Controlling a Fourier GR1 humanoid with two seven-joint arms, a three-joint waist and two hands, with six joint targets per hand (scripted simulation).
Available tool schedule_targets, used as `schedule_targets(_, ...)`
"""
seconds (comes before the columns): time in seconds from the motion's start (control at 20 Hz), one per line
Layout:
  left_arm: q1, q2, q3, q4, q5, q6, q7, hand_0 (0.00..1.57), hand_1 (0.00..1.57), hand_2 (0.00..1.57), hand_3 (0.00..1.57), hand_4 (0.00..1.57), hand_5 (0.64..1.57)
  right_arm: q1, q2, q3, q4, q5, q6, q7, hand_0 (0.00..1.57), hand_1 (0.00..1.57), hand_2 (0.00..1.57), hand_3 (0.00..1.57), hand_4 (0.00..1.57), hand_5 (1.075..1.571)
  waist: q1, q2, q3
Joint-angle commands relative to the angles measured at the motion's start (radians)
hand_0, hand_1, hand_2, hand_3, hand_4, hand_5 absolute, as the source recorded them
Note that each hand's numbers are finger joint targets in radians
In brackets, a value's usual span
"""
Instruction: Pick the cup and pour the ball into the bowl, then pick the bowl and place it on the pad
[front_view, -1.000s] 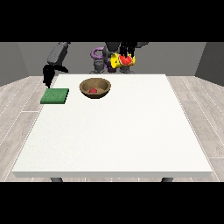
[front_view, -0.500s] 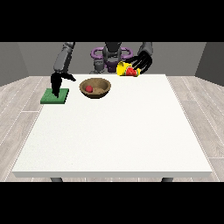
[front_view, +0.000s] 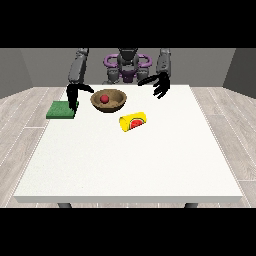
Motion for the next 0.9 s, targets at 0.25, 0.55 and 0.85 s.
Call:
schedule_targets(0.25, 0.023, 0.021, 0.022, 0.049, 0.089, -0.074, -0.042, 0.00, 0.00, 0.00, 0.00, 0.00, 1.533, 0.065, 0.069, 0.049, 0.020, 0.029, -0.049, -0.015, 0.00, 0.00, 0.00, 0.00, 0.08, 1.543, -0.007, -0.061, 0.0024)
schedule_targets(0.55, -0.023, -0.014, -0.052, -0.061, 0.050, -0.053, 0.030, 0.00, 0.00, 0.00, 0.00, 0.00, 1.554, 0.020, 0.002, -0.026, 0.177, -0.016, 0.017, -0.099, 0.00, 0.00, 0.00, 0.00, 0.26, 1.549, 0.071, 0.012, 0.0031)
schedule_targets(0.85, -0.037, 0.013, -0.042, -0.081, 0.071, -0.097, 0.050, 0.00, 0.00, 0.00, 0.00, 0.00, 1.558, 0.057, 0.112, -0.011, 0.134, -0.016, -0.057, -0.163, 0.00, 0.00, 0.00, 0.00, 0.15, 1.525, 0.099, 0.029, 0.0029)
